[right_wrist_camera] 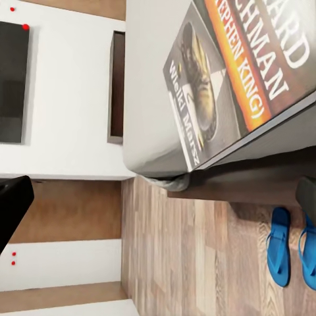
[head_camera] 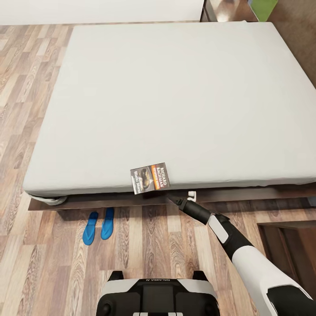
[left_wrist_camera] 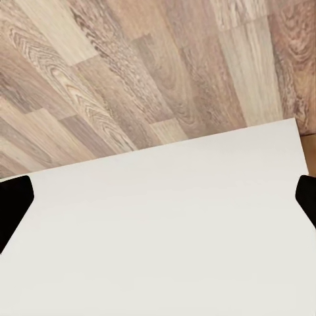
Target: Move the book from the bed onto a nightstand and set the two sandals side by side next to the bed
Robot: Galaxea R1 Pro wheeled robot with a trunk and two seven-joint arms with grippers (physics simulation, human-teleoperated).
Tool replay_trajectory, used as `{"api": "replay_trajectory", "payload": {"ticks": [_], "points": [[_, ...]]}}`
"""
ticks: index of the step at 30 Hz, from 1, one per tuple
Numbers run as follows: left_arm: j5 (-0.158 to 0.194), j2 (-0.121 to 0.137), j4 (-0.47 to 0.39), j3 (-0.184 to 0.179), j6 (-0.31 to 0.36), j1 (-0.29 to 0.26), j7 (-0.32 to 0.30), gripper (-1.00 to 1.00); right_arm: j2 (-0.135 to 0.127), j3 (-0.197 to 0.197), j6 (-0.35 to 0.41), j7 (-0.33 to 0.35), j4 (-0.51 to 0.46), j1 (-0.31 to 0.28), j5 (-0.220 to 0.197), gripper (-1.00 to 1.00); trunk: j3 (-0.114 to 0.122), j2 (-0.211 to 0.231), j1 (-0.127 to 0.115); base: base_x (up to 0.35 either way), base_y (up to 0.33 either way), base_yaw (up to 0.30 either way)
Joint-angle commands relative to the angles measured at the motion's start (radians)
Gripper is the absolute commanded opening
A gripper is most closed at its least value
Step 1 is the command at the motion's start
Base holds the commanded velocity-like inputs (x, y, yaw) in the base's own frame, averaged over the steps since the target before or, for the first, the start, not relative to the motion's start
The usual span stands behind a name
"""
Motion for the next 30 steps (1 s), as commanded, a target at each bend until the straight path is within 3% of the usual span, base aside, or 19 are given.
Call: {"api": "replay_trajectory", "payload": {"ticks": [1,14,23,30], "points": [[0.010,0.000,0.001,-0.006,-0.003,0.000,-0.005,1.00,-0.001,0.005,0.009,0.000,0.000,0.000,-0.011,1.00,0.000,0.000,0.000,0.000,0.028,0.000],[0.010,0.002,0.001,-0.007,-0.003,0.000,-0.004,1.00,0.002,-0.005,0.009,-0.003,0.034,-0.001,-0.023,1.00,0.000,0.000,0.000,-0.011,0.042,0.000],[0.010,0.002,0.001,-0.007,-0.003,0.000,-0.004,1.00,0.008,-0.082,0.009,-0.002,0.055,-0.001,-0.025,1.00,0.000,0.000,0.000,-0.013,0.042,0.000],[0.010,0.002,0.001,-0.007,-0.003,0.000,-0.004,1.00,0.009,-0.100,0.009,-0.001,0.058,-0.001,-0.025,1.00,0.000,0.000,0.000,-0.002,0.024,0.000]]}}
